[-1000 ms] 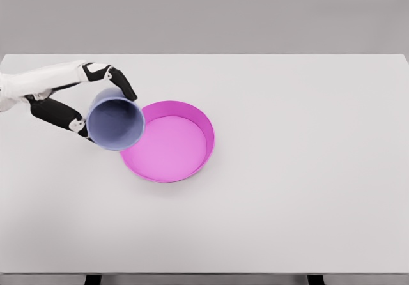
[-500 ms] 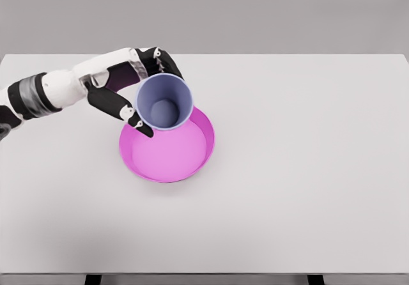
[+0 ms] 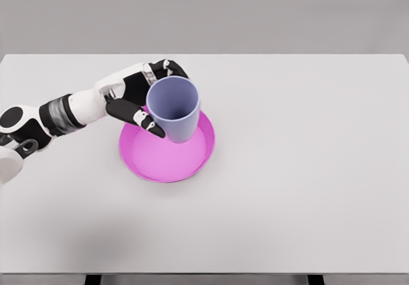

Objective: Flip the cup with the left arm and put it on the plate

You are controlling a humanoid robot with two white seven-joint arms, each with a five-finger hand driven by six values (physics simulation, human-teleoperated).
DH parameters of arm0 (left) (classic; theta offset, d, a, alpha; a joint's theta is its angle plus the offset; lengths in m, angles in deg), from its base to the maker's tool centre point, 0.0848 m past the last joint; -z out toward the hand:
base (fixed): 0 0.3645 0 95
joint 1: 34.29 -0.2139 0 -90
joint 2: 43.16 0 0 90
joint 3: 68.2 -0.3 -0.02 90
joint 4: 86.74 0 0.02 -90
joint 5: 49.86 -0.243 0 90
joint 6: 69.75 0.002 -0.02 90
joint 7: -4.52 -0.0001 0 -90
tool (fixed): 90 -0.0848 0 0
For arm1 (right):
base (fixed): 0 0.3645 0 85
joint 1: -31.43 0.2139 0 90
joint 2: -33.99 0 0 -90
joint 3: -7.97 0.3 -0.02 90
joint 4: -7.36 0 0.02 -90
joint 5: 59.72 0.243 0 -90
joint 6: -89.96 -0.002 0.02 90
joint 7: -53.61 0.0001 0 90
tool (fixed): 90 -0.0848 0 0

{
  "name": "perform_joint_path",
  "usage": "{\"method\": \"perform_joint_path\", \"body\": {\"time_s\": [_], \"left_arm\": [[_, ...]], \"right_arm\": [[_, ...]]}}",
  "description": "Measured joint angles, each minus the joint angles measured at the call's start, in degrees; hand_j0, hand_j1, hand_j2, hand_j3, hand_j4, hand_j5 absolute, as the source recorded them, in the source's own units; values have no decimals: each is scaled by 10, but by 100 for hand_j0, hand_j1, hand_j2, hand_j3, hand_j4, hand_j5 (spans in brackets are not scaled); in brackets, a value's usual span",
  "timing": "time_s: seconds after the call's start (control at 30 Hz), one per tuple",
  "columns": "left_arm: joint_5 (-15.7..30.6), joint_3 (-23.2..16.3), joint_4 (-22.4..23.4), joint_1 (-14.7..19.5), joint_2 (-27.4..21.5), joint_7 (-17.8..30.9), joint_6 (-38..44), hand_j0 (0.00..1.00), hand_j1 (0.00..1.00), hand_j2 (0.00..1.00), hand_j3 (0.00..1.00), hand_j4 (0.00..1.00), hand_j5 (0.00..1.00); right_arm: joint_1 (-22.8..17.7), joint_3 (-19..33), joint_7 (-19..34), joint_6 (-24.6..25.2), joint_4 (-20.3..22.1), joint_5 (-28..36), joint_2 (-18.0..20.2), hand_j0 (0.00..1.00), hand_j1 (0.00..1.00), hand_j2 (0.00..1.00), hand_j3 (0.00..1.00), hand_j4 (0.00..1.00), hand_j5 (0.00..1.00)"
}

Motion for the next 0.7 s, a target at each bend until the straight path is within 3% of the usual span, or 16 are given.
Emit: {"method": "perform_joint_path", "body": {"time_s": [0.27, 0.7], "left_arm": [[-3, -26, 73, 0, 12, 0, 21, 39, 39, 39, 39, 39, 39], [-22, -32, 87, -3, 45, 0, 23, 39, 39, 39, 39, 39, 39]], "right_arm": [[0, 0, 0, 0, 0, 0, 0, 100, 100, 100, 100, 100, 100], [0, 0, 0, 0, 0, 0, 0, 100, 100, 100, 100, 100, 100]]}}
